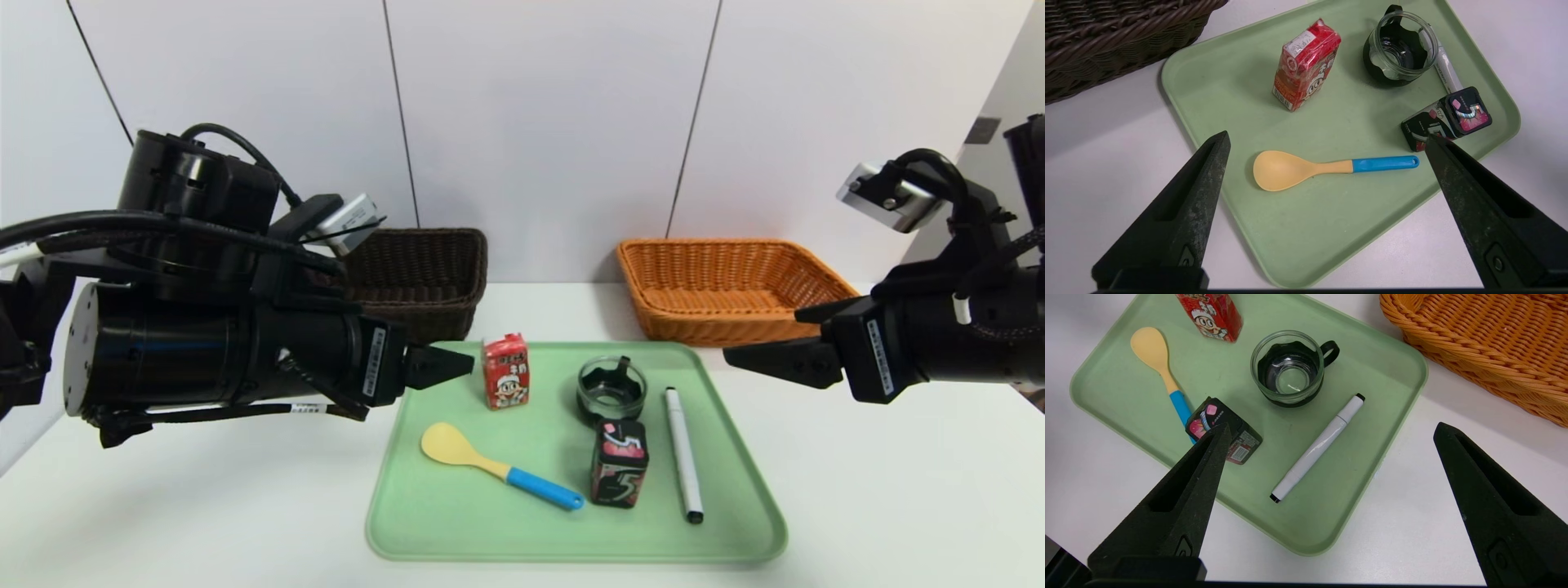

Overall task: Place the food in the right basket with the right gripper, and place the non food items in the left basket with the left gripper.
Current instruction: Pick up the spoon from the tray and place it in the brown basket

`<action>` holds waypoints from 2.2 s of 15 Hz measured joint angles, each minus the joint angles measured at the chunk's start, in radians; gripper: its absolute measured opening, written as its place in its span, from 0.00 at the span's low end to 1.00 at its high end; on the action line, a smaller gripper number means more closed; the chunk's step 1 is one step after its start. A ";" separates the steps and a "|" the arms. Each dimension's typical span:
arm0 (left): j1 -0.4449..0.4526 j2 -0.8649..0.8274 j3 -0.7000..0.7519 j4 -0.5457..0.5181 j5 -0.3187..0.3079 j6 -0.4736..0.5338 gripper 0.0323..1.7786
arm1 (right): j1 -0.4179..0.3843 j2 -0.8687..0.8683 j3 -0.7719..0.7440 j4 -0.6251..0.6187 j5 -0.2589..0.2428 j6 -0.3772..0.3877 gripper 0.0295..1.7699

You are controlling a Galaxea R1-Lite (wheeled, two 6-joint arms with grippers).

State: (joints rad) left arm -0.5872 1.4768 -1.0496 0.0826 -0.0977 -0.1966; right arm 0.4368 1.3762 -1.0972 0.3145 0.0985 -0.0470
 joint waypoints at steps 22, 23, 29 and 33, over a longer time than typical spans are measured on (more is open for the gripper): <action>-0.020 0.261 -0.341 0.483 -0.298 0.814 0.95 | -0.001 0.024 0.017 0.001 0.003 0.010 0.97; -0.021 0.283 -0.365 0.500 -0.301 0.846 0.95 | -0.001 0.025 0.020 0.001 0.003 0.012 0.97; -0.022 0.393 -0.496 0.682 -0.384 1.028 0.95 | -0.009 0.025 0.030 0.000 0.003 0.017 0.97; -0.038 0.456 -0.524 0.668 -0.387 1.048 0.95 | -0.010 0.028 0.042 -0.002 0.003 0.019 0.97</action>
State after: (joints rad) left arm -0.6253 1.9323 -1.5732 0.7504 -0.4849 0.8515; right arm 0.4266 1.4038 -1.0549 0.3126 0.1015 -0.0279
